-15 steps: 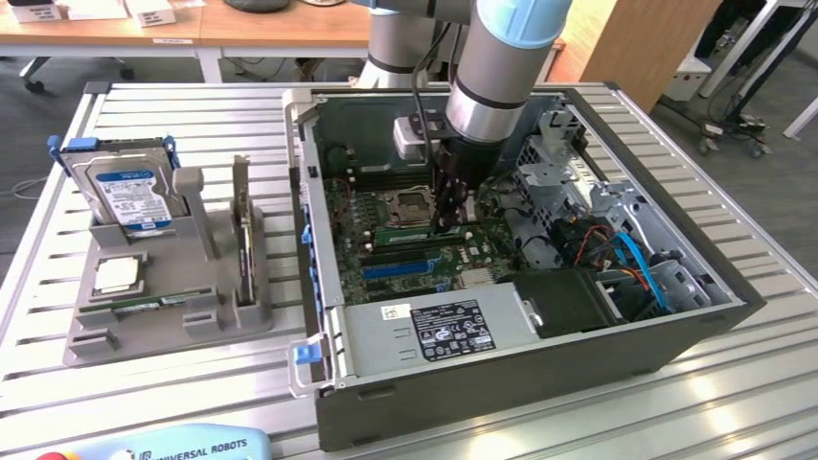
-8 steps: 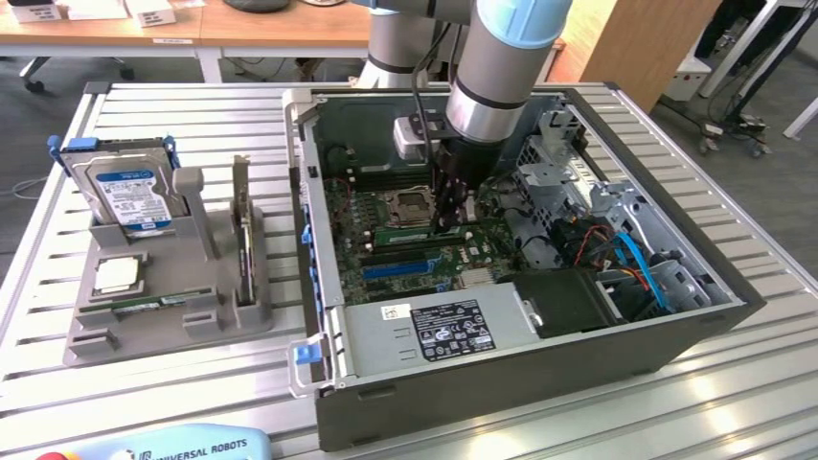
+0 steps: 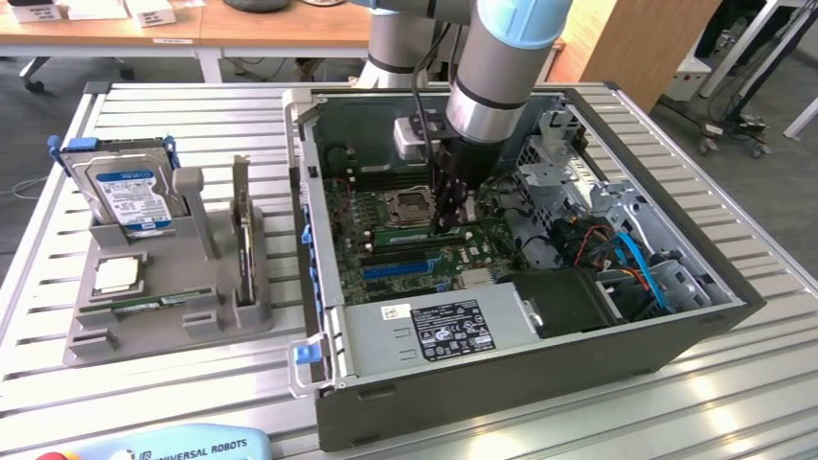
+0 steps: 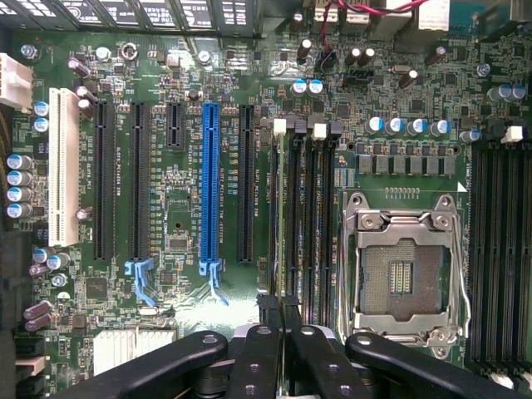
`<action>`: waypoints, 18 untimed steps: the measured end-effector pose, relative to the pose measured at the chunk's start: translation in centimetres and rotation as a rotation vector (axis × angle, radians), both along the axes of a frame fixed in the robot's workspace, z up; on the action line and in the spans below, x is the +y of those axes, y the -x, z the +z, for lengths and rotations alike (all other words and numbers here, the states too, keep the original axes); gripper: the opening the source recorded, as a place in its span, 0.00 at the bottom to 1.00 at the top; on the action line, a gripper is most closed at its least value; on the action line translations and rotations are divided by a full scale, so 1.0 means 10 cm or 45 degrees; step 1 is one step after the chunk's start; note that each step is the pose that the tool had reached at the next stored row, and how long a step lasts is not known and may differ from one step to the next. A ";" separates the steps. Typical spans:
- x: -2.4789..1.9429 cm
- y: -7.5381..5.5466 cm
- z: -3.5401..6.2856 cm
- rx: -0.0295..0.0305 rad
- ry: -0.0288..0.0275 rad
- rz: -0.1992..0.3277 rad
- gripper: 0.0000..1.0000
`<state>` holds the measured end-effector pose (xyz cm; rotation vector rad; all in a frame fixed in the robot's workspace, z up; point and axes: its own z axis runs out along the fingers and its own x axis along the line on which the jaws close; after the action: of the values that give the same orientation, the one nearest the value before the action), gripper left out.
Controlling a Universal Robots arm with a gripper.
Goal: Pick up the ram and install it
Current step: 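Insert the ram into the slot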
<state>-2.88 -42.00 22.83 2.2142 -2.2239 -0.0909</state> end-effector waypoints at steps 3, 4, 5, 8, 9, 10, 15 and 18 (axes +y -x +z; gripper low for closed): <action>0.000 0.00 -0.008 0.0001 0.0003 0.000 0.12; 0.000 0.00 -0.013 0.0001 0.0001 0.000 0.12; 0.000 0.00 -0.018 0.0000 0.0000 0.000 0.12; -0.001 0.00 -0.029 0.0002 0.0004 0.000 0.12; -0.001 0.00 -0.029 0.0002 0.0004 0.000 0.12; -0.001 0.00 -0.029 0.0003 0.0006 0.000 0.12; 0.000 0.00 -0.031 0.0001 0.0002 0.000 0.12; 0.000 0.00 -0.030 0.0001 0.0003 0.000 0.18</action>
<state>-2.88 -42.00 22.53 2.2140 -2.2238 -0.0908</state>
